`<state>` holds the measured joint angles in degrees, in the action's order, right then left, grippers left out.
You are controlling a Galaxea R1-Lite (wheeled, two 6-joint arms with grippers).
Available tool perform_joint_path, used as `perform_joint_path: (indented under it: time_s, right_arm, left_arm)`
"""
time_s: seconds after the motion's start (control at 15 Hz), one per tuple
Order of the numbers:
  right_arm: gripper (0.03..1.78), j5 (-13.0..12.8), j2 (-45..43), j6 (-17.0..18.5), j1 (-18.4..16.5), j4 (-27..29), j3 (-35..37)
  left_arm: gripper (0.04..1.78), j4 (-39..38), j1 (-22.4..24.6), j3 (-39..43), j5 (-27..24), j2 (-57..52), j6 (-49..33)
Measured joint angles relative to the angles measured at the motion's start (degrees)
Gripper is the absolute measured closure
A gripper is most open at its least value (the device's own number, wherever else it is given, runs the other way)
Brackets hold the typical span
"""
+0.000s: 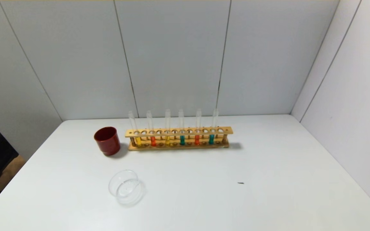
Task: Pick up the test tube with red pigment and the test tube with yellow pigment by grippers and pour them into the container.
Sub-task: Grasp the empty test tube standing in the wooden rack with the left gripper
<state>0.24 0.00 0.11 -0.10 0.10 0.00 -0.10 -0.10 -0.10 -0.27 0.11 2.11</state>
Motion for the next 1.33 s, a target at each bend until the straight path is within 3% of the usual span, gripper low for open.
perform_joint_path:
  time_s: [0.6,0.87,1.07,1.33]
  right_arm:
    - [0.06,0.00,0.00,-0.04,0.00,0.00,0.00]
    - [0.06,0.00,0.00,-0.04,0.00,0.00,0.00]
    - [0.06,0.00,0.00,-0.01,0.00,0.00,0.00]
    - [0.06,-0.02,0.00,-0.01,0.00,0.00,0.00]
  left_arm:
    - [0.10,0.40,0.00,-0.17,-0.80,-0.01,1.48]
    - [0.10,5.83,0.00,-9.24,-9.62,1.38,1.88]
    - [0.10,9.41,-0.52,-17.98,-16.62,8.66,1.63]
    - [0.10,4.23,-1.52,-26.72,-18.72,27.54,1.66]
